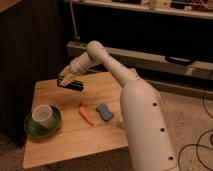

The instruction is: Place the eraser in the ceramic cup

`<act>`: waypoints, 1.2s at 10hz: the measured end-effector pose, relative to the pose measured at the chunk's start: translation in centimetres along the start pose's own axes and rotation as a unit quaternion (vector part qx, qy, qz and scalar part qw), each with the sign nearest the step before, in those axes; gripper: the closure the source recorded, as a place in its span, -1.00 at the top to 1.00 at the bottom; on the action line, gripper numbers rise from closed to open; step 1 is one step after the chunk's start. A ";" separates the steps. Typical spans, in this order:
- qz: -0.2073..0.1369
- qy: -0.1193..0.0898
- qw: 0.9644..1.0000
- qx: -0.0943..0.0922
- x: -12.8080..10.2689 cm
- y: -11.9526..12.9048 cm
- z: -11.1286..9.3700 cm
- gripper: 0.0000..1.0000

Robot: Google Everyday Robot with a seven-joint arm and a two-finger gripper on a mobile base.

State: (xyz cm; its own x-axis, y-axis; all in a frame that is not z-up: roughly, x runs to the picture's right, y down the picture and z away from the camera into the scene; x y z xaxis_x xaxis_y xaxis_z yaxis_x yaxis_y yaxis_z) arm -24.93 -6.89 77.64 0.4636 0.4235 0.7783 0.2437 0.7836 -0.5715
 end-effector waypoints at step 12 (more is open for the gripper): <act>-0.041 -0.176 0.982 -0.053 -12.4 9.3 5.3 -1.00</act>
State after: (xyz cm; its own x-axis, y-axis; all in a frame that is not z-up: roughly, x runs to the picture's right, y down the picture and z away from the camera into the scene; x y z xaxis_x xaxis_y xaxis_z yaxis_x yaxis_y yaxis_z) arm -32.95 -2.45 64.01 0.1204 0.5057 0.8543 0.3642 0.7780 -0.5119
